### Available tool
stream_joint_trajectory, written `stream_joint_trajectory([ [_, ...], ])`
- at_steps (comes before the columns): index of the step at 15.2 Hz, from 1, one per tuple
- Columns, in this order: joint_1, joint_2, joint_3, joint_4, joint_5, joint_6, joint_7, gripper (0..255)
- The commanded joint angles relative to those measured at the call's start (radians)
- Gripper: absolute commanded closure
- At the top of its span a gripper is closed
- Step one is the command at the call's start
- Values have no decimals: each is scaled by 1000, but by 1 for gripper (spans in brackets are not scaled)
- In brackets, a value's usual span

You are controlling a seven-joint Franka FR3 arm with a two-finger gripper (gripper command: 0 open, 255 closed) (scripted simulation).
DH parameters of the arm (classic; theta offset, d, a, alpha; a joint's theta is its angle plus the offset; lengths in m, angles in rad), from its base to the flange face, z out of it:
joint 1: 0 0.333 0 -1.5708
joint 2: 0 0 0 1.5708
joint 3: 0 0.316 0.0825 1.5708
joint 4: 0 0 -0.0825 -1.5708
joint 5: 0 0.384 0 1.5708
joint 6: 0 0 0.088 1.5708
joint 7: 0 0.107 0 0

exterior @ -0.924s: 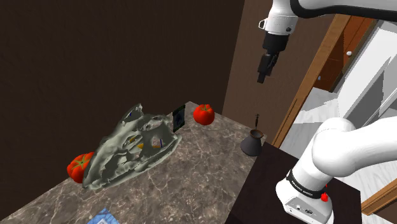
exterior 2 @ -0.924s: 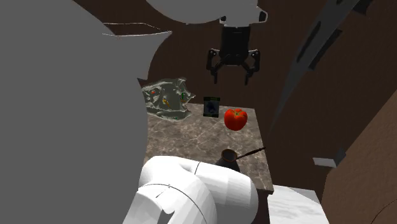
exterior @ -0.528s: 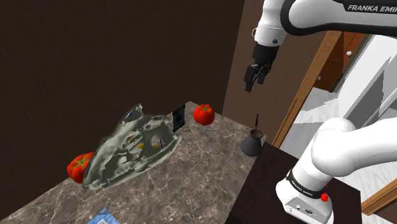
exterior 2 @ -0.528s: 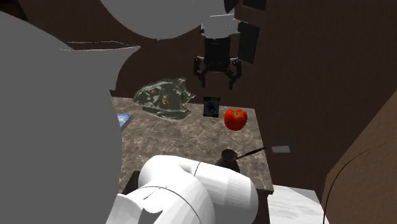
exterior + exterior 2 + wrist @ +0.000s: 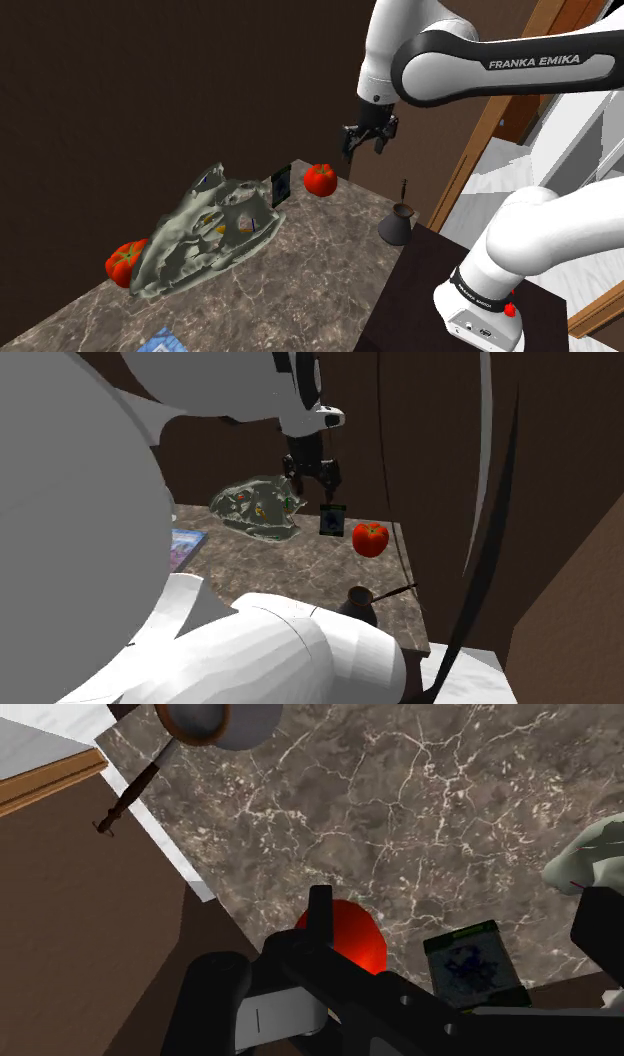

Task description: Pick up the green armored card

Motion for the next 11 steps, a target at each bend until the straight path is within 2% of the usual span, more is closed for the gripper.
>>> stream_joint_trajectory([
  [1,-28,55,74,13,0,56,132,0],
  [6,-135,236,254,92,-71,166,454,0],
  [9,-216,373,364,169,-168,203,669,0],
  [11,-269,480,435,233,-261,207,826,0],
])
